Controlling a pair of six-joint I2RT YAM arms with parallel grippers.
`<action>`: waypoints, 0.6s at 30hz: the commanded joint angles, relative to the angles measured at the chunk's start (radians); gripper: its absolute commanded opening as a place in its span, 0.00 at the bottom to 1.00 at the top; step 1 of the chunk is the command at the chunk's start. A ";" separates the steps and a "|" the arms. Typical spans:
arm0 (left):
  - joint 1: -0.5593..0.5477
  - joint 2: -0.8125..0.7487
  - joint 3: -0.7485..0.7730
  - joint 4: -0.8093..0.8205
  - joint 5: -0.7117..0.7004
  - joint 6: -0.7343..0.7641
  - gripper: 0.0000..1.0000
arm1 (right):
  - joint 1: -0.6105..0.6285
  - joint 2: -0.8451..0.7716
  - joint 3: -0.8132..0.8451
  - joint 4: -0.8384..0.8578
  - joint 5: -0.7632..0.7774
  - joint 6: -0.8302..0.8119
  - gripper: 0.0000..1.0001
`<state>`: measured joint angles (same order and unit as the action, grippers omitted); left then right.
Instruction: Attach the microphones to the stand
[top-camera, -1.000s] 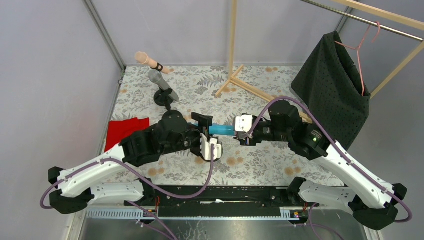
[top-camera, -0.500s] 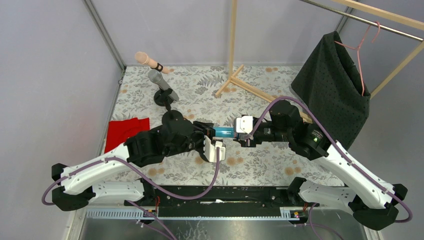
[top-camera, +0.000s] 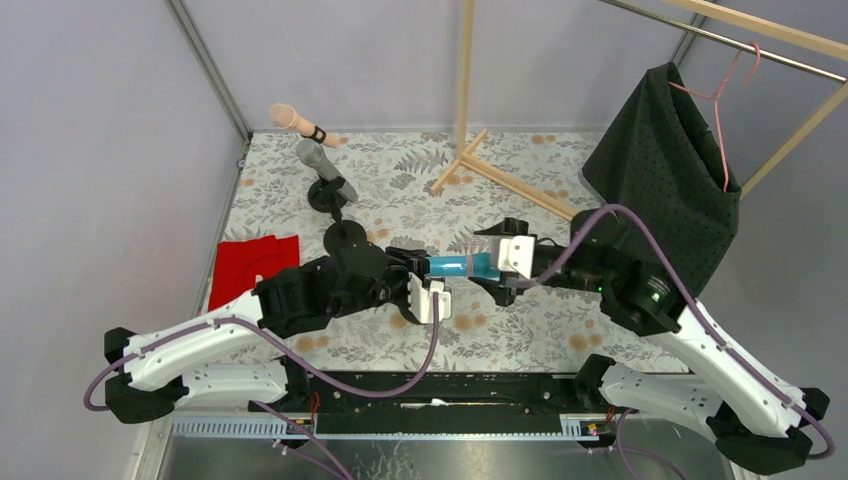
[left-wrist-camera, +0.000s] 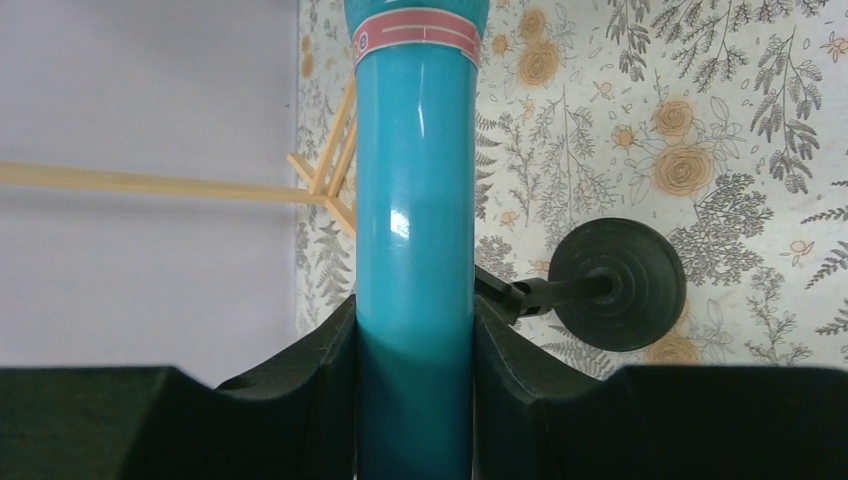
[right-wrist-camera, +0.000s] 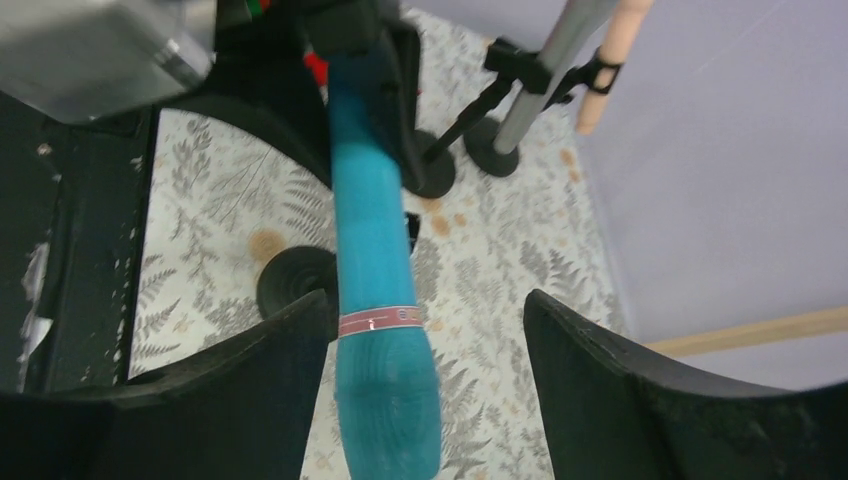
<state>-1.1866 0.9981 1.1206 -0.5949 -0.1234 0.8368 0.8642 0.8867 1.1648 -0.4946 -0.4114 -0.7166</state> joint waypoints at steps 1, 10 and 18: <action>-0.004 -0.069 -0.076 0.180 -0.039 -0.081 0.00 | 0.005 -0.095 -0.050 0.215 -0.023 0.054 0.79; -0.004 -0.256 -0.316 0.624 -0.124 -0.288 0.00 | 0.005 -0.361 -0.338 0.700 0.144 0.449 0.80; -0.004 -0.355 -0.475 1.030 -0.204 -0.658 0.00 | 0.005 -0.407 -0.520 1.004 0.426 0.913 0.80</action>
<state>-1.1866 0.6636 0.6651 0.1066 -0.2543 0.4332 0.8642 0.4587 0.6750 0.2806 -0.1783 -0.1173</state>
